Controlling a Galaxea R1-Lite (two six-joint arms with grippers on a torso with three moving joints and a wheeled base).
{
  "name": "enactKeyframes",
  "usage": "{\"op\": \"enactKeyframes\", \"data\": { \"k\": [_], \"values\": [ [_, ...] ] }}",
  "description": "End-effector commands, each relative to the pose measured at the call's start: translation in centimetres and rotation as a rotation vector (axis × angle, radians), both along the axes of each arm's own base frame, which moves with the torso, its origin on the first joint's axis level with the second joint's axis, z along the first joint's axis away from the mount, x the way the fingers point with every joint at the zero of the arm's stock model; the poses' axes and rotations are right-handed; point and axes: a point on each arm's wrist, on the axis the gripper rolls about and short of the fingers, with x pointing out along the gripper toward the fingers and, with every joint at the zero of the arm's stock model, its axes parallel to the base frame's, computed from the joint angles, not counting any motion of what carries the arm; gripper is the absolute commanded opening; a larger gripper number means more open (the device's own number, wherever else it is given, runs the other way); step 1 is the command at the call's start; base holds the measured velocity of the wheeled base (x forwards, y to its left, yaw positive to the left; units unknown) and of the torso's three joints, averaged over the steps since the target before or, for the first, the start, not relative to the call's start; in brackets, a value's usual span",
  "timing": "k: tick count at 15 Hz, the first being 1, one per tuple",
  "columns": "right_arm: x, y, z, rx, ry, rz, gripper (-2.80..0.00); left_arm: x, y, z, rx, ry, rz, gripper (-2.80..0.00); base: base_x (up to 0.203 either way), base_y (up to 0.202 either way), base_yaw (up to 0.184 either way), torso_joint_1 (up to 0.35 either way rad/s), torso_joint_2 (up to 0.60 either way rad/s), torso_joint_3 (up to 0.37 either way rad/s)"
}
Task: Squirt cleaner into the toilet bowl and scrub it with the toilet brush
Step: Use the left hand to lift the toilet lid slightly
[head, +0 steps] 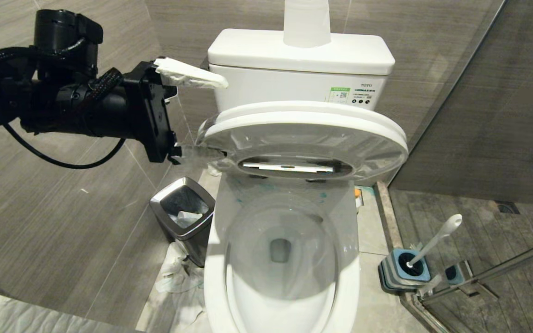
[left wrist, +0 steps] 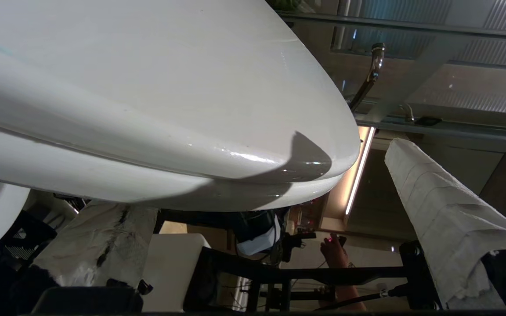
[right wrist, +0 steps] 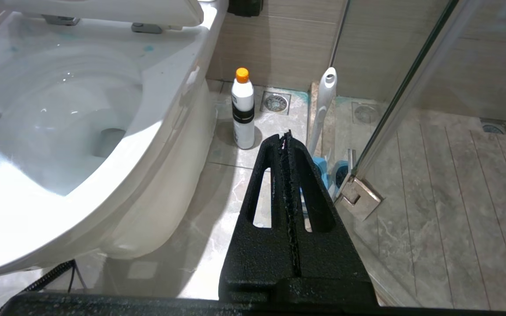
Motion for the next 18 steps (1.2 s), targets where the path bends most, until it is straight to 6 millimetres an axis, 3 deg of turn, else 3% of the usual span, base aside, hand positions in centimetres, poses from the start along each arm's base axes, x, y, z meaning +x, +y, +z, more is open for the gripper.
{"op": "enactKeyframes", "data": {
  "k": [1, 5, 18],
  "values": [
    [0.2, 0.0, -0.7, 0.000, 0.024, 0.000, -2.80, 0.4, -0.5, 0.8, -0.013, -0.022, -0.015, 0.00, 0.000, 0.000, 0.000, 0.000, 0.00, 0.000],
    [0.2, 0.0, -0.7, 0.000, 0.024, 0.000, -2.80, 1.9, -1.0, 2.5, -0.040, -0.055, -0.011, 0.00, 0.000, 0.000, 0.000, 0.000, 0.00, 0.000],
    [0.2, 0.0, -0.7, 0.000, 0.024, -0.002, -2.80, 6.3, -2.2, 3.3, -0.127, -0.374, 0.087, 0.00, 0.000, 0.000, 0.000, 0.000, 0.00, 0.000]
  ]
}}
